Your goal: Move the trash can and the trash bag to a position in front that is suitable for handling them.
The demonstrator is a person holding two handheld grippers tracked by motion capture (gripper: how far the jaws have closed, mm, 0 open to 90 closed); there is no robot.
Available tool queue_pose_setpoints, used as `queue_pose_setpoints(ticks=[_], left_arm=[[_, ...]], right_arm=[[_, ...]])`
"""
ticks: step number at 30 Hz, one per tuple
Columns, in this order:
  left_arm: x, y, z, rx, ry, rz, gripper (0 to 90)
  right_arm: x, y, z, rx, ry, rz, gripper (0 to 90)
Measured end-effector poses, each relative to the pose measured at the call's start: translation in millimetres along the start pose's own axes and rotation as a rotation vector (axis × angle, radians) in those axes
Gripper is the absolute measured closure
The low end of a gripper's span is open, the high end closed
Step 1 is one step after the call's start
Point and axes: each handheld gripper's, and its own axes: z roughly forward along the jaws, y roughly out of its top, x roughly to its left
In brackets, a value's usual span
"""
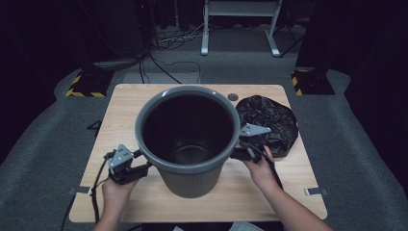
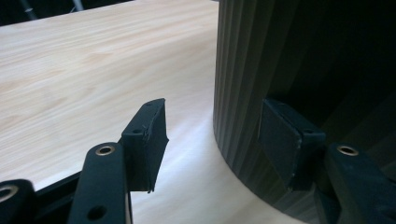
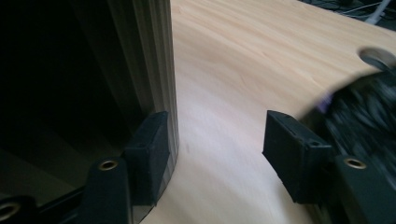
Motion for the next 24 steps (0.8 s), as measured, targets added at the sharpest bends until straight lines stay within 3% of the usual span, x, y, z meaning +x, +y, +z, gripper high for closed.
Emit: queue_pose_setpoints(ticks=[1, 2, 6, 7, 10, 12, 14, 15, 18, 20, 24], left_arm=[[-8.3, 0.4, 1.2, 0.004, -0.009, 0.013, 40.4], [-16.2, 0.7, 2.1, 0.004, -0.020, 0.018, 38.7], [-37.6, 3.7, 3.7, 0.016, -0.053, 0.067, 36.9], [-39.6, 4.2, 3.9, 0.017, -0.063, 0.072, 32.9], [-38.0, 3.4, 3.8, 0.018, -0.086, 0.065, 30.3], [-33.3, 0.4, 1.9, 0.039, -0.082, 0.091, 27.4], [-31.5, -0.6, 0.7, 0.042, -0.077, 0.102, 27.0], [-29.5, -1.2, -0.5, 0.043, -0.077, 0.105, 27.1], [-22.3, 0.3, -2.2, 0.028, -0.079, 0.094, 27.1], [-17.7, 2.7, -2.6, 0.024, -0.077, 0.086, 27.6], [-11.0, 3.6, -3.6, 0.013, -0.067, 0.073, 28.2]], right_arm=[[-1.9, -7.7, -9.7, -0.004, -0.002, 0.003, 39.8], [-5.0, -23.5, -26.7, -0.019, 0.005, 0.036, 39.7], [-9.7, -39.7, -43.0, -0.020, 0.007, 0.063, 35.7], [-14.2, -45.7, -49.7, -0.013, 0.006, 0.075, 29.9], [-19.4, -50.3, -56.1, -0.006, -0.013, 0.076, 28.7], [-29.8, -55.9, -69.0, -0.033, -0.002, 0.114, 24.6], [-32.6, -57.3, -73.5, -0.040, 0.011, 0.123, 22.6], [-35.9, -58.7, -80.7, -0.046, 0.041, 0.111, 12.8], [-37.6, -58.1, -88.0, -0.053, 0.059, 0.120, 12.7], [-37.9, -54.1, -95.3, -0.059, 0.044, 0.125, 12.7], [-40.7, -36.6, -118.0, -0.112, 0.045, 0.108, 16.0]])
